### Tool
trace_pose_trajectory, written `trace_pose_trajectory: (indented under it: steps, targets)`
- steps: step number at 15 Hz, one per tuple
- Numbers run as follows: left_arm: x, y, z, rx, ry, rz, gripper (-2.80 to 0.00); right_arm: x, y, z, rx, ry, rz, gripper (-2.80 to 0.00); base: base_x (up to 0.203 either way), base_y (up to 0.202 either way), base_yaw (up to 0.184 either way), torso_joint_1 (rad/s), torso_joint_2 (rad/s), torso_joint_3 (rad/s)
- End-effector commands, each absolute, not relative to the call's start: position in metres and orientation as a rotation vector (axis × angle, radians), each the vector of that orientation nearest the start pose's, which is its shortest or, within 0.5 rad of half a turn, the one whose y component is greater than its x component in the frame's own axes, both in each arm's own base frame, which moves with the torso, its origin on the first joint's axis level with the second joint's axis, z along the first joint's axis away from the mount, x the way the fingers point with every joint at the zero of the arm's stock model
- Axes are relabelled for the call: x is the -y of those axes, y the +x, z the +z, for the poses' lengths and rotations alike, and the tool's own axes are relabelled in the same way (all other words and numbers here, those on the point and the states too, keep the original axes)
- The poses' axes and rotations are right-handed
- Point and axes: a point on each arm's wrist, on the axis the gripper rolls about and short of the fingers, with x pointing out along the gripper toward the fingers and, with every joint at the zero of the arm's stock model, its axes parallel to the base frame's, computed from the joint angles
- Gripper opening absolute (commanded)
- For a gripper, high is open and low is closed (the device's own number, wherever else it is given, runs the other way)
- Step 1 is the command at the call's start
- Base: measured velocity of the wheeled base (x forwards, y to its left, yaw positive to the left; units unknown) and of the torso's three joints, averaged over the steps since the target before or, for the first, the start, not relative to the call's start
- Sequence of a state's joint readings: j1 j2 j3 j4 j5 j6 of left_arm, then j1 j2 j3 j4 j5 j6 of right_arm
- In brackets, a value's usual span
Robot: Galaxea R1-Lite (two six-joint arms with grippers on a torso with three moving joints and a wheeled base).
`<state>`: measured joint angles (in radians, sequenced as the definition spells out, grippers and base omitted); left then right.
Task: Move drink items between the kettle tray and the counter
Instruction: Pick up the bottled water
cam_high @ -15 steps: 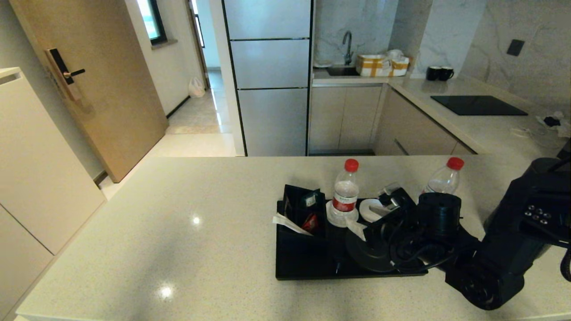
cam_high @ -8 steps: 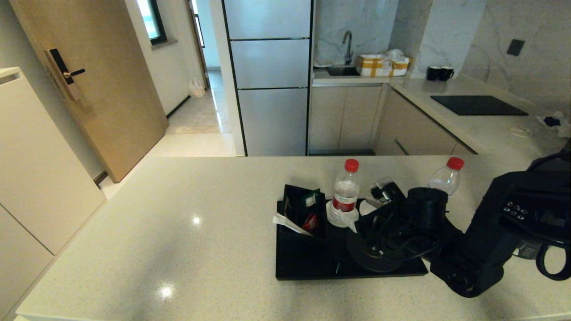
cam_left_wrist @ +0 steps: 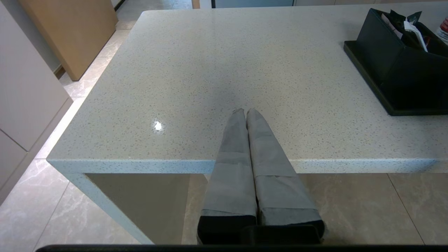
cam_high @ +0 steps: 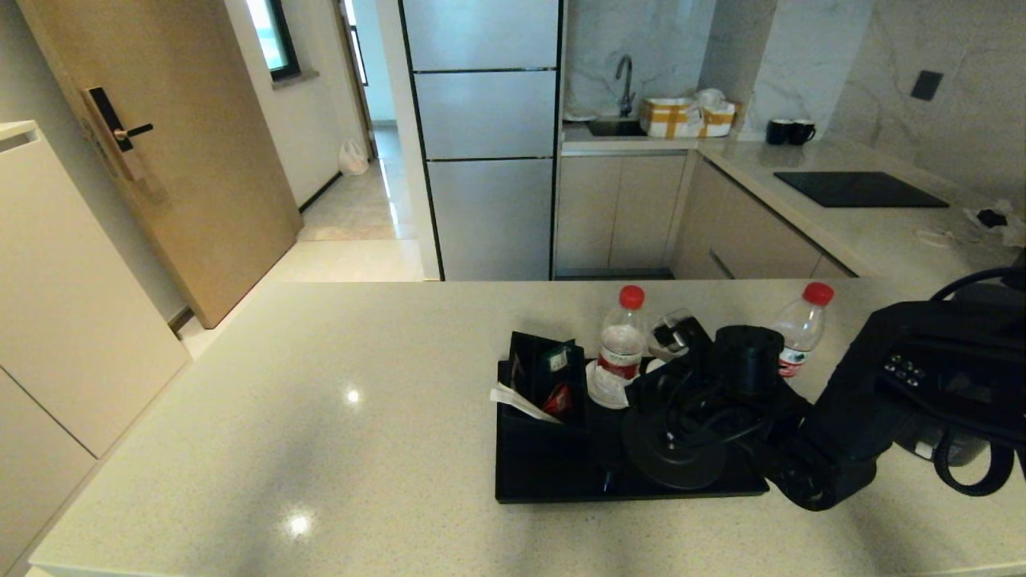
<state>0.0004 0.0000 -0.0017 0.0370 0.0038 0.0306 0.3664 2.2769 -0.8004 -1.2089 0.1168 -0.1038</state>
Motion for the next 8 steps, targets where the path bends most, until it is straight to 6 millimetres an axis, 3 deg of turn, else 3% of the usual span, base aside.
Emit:
trace_pose_trajectory:
  steps: [1,8]
  targets:
    - [0.0,-0.023,0.072,-0.035,0.031,0.004,-2.8,-0.144,0.367,0.036,-0.223,-0.132,0.494,0.0,0.0,0.0,0.0,0.0,0.0,0.0]
    - [0.0,-0.023,0.072,-0.035,0.031,0.004,-2.8,-0.15,0.383,0.036,-0.22,-0.133,0.482,0.0,0.0,0.0,0.0,0.0,0.0,0.0]
